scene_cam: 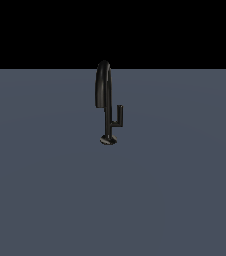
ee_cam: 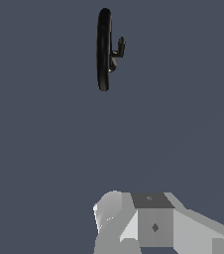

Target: Turn on the faucet by rotating a designated handle.

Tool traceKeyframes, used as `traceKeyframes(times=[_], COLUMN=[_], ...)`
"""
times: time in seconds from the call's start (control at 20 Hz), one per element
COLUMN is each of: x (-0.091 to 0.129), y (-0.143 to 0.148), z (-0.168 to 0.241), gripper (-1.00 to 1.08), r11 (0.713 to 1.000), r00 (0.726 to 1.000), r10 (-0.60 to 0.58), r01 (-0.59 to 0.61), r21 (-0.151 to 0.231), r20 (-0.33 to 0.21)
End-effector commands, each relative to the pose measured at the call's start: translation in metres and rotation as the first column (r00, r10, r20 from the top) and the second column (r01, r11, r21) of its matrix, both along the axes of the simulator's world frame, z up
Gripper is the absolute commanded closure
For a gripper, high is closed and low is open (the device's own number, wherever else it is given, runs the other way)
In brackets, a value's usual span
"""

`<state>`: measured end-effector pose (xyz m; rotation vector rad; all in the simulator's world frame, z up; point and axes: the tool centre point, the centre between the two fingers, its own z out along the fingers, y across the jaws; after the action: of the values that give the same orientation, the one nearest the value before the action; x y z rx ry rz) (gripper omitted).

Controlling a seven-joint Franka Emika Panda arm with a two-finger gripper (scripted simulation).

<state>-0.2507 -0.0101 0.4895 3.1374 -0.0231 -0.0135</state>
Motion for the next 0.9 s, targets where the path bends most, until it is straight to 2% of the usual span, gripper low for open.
traceKeyframes(times=[0.0, 0.4, 0.85], x=[0.000, 0.009, 0.041], y=[0.000, 0.002, 0.006], z=[0.000, -0.002, -0.009], gripper=[1.08, 1.08, 1.08], r11=[1.000, 1.000, 0.991], r00=[1.000, 1.000, 0.991], r10=[0.000, -0.022, -0.096], r01=[0.000, 0.022, 0.104], r21=[0.000, 0.020, 0.089], r20=[0.000, -0.020, -0.097])
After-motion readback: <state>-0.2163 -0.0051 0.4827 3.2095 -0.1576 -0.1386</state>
